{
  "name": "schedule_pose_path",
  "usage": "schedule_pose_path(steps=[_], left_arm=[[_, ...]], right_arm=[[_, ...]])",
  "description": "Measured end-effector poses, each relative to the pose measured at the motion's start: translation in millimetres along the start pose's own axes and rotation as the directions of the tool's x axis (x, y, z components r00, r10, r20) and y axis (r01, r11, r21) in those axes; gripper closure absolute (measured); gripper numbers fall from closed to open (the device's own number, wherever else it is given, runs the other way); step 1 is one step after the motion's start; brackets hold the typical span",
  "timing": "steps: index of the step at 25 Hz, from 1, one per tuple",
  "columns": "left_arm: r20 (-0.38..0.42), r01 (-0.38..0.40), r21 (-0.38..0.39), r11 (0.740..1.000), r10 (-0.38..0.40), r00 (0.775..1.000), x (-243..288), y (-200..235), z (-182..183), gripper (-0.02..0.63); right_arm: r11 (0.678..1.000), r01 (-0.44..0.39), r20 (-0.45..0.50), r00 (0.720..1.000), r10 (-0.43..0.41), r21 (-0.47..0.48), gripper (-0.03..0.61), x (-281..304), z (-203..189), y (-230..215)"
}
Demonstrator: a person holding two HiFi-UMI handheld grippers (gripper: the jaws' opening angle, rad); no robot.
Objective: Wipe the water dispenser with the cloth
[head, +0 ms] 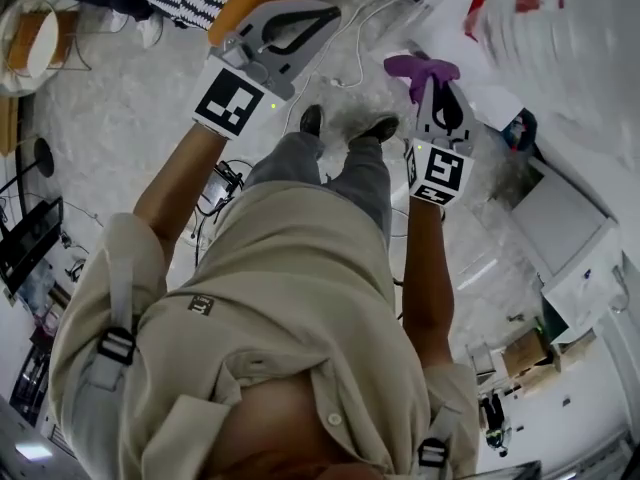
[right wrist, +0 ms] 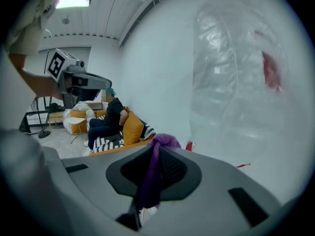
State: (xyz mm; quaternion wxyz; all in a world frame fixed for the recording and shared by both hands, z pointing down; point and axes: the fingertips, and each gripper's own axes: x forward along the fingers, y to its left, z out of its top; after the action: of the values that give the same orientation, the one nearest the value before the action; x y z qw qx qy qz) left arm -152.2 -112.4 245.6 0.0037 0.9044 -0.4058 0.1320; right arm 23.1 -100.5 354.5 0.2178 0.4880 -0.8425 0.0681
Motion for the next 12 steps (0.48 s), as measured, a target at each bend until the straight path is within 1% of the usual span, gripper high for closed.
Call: schedule_pose_path(steps=[3,7,12], left_arm=[[0.029,-0.002,0.006,1.000,0.002,1.000,-10,-3,19,0.597],[0.063,0.008,0.001,1.000,-0.008,0.998,-25,-10,44,0.597],[0.055,0.035,0.040,0.999,-0.037,0.998,-37,-29,70,0.597]], right_arm=[[1.000,-0.013,0.036,0.999,0.014,-0.020,0.525,-29,30,4],[1.000,-0.011,0.095,0.995,0.012,-0.019,0.525,-70,73,5],[0.999,-0.003,0.148,0.989,0.008,-0.038,0.531,-128,121,-10]])
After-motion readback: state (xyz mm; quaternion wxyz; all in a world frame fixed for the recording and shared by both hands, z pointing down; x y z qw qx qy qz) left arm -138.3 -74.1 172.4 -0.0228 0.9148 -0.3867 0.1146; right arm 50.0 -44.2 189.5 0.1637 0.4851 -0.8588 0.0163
